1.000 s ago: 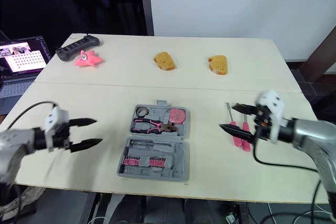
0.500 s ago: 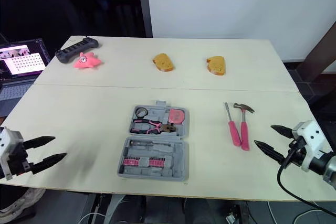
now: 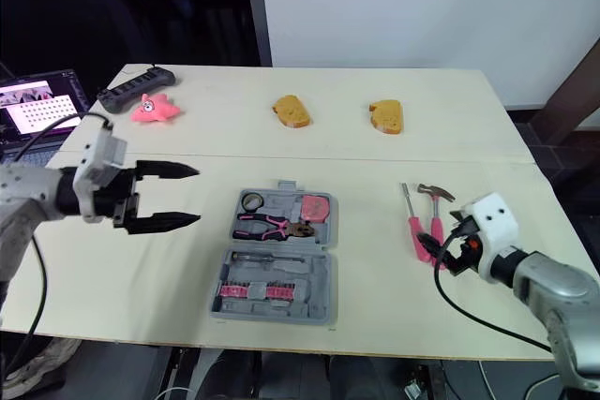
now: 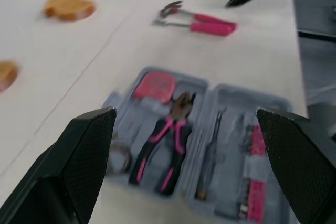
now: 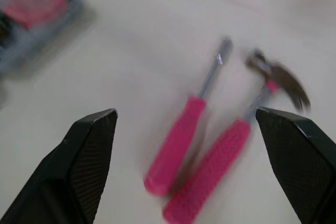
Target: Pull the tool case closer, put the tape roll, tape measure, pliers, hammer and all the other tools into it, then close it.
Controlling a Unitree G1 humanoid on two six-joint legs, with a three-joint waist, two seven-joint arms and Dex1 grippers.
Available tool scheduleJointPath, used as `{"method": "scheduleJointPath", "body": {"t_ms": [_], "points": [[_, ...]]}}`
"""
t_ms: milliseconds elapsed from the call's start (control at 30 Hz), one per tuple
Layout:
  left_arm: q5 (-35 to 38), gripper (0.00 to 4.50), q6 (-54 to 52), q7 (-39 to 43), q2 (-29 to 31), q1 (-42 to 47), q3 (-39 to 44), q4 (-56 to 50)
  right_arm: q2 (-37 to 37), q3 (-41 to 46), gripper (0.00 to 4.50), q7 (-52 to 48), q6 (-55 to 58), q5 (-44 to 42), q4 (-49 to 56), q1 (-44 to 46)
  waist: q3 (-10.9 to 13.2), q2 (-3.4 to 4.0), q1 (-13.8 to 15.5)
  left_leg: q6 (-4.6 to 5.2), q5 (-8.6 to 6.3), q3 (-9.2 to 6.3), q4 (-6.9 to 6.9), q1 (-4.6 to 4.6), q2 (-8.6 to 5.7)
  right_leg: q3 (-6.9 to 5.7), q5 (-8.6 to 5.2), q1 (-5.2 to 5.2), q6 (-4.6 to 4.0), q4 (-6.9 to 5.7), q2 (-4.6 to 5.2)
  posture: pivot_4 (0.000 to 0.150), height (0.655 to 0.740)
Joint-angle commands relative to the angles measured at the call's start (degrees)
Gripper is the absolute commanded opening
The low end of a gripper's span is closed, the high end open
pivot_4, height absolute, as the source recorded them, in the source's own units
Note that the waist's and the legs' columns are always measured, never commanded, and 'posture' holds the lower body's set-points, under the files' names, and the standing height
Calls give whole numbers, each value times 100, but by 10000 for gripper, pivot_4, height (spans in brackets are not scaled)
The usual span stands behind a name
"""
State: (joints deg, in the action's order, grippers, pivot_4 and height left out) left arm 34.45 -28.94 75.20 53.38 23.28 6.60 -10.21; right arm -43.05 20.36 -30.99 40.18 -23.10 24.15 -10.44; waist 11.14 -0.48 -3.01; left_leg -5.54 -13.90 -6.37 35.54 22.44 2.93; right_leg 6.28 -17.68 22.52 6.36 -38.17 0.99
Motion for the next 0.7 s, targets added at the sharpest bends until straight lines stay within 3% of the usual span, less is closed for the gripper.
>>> {"method": "scheduleJointPath", "body": {"t_ms": [33, 300, 700], "points": [[155, 44596, -176, 140, 33, 171, -87, -76, 193, 118, 45000, 606, 753, -21, 640, 125, 1, 1, -53, 0, 0, -1, -8, -1, 0, 0, 0, 5, -1, -3, -1, 1500, 7400], [434, 44596, -762, -65, -87, 560, -301, -589, 448, 109, 45000, 1255, 2635, -193, 86, 1597, 4, -3, -93, -6, 5, -8, -20, -5, 2, -3, 3, 8, -9, -9, -4, 1500, 7400], [274, 44596, -721, -449, 162, -288, -28, -1193, 555, -712, 45000, 1480, 1714, 674, -2637, 3209, 7, -2, -100, -6, 6, -6, -25, 0, 3, -2, 3, 16, -8, -4, -4, 1500, 7400]]}}
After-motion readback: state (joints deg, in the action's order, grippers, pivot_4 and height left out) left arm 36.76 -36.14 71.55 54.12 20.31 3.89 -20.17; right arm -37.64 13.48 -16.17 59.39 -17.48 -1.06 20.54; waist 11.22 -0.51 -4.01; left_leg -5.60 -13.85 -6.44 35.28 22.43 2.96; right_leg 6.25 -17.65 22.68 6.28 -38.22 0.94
